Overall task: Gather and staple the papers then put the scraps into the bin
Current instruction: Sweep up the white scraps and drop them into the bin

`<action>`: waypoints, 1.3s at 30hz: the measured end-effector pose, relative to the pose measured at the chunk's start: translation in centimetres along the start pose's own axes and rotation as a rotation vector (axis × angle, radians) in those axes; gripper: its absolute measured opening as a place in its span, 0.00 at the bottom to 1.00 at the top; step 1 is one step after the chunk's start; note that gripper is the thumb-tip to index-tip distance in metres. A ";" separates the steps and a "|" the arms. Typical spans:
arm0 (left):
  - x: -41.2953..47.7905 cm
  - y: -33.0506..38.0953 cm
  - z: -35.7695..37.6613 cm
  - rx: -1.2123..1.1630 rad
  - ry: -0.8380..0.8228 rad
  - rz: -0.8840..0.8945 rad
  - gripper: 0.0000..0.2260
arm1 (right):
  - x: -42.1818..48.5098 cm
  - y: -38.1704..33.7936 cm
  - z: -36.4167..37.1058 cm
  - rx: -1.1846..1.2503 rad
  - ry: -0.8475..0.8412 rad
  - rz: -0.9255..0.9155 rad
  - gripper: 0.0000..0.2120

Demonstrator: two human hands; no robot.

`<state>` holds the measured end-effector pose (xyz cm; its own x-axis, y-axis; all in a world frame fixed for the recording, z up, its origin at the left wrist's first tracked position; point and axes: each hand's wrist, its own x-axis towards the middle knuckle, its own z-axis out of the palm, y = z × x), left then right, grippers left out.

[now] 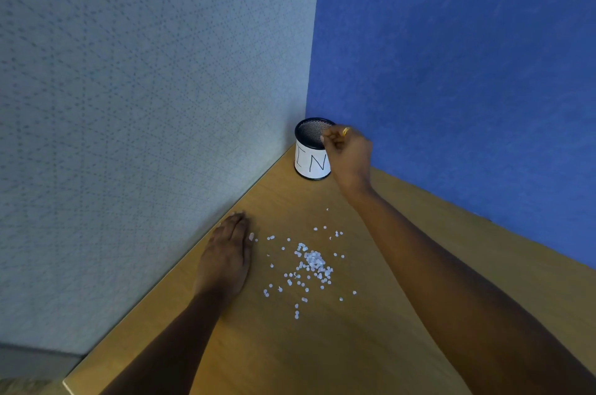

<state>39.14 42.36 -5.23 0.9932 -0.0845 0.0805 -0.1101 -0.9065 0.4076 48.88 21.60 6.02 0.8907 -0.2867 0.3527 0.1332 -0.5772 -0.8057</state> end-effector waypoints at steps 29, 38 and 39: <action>-0.1 0.2 -0.3 -0.019 -0.008 -0.005 0.20 | -14.3 6.2 -3.1 -0.103 -0.402 0.136 0.17; -0.1 0.2 -0.2 -0.030 -0.001 -0.003 0.20 | -15.2 6.8 -7.1 -0.103 -0.656 0.506 0.28; -0.1 0.2 -0.2 -0.029 0.001 0.000 0.20 | -15.6 6.5 -6.6 -0.111 -0.662 0.478 0.29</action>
<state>38.99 42.28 -4.96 0.9931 -0.0845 0.0813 -0.1115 -0.8943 0.4334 33.04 17.30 -1.55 0.9168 -0.0306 -0.3981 -0.3383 -0.5892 -0.7338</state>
